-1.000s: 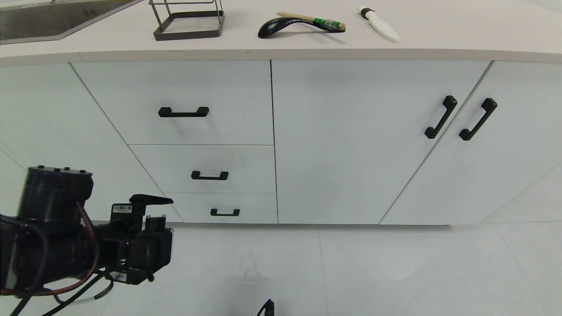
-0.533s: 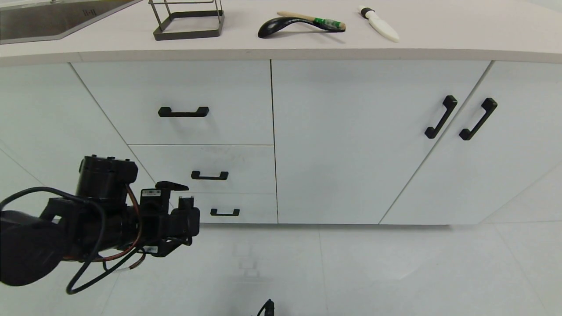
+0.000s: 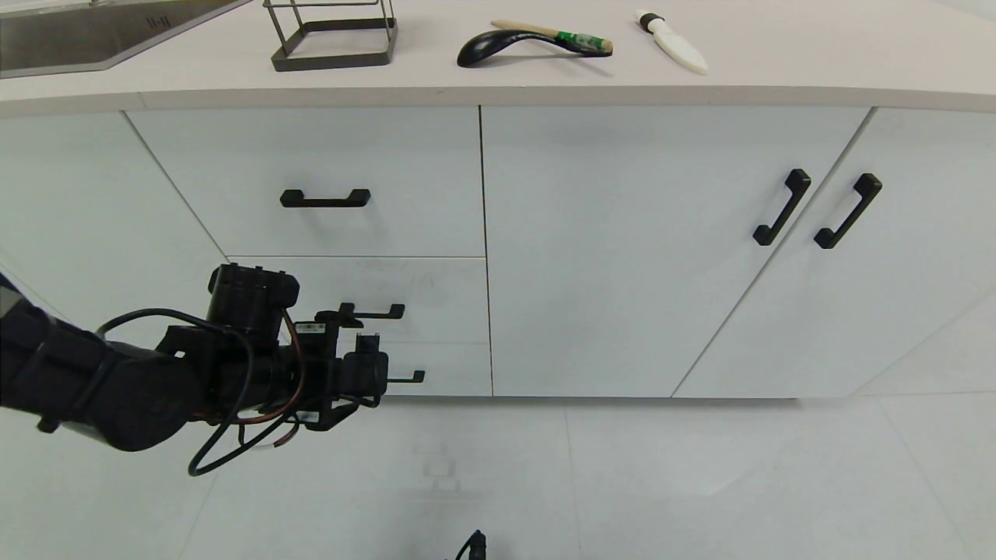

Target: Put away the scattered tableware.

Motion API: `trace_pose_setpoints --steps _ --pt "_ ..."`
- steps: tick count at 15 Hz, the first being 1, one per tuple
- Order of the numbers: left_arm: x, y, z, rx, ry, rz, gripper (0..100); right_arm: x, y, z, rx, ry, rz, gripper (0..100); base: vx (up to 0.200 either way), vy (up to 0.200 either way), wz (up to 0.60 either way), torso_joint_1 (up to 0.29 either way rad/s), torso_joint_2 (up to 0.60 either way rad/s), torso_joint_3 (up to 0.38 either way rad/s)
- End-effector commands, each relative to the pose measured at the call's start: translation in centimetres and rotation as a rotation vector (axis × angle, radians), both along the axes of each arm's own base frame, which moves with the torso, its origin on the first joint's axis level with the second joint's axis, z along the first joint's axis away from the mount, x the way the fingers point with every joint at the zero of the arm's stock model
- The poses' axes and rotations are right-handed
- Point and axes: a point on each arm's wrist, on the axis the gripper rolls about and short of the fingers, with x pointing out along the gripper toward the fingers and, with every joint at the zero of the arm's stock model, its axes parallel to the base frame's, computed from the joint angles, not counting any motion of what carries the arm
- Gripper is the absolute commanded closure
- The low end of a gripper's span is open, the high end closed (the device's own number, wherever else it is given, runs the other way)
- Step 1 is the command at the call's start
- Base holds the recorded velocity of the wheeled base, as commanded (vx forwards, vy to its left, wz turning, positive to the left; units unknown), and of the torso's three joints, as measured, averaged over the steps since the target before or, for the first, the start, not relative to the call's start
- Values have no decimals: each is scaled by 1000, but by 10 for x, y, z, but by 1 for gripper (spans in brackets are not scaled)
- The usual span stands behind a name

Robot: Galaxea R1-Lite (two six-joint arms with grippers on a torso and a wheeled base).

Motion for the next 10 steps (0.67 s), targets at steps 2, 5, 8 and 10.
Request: trace_pose_setpoints --steps 2,5,8,10 --pt "23 -6 -12 2 3 3 0 0 0 0 0 1 -1 100 0 0 0 0 0 0" --pt "33 -7 -18 -10 -40 13 0 0 0 0 0 1 -1 100 0 0 0 0 0 0" --pt "38 -7 -22 -9 -61 23 0 0 0 0 0 1 -1 100 0 0 0 0 0 0" --pt "41 -4 -21 -11 -71 35 0 0 0 0 0 1 0 100 0 0 0 0 0 0"
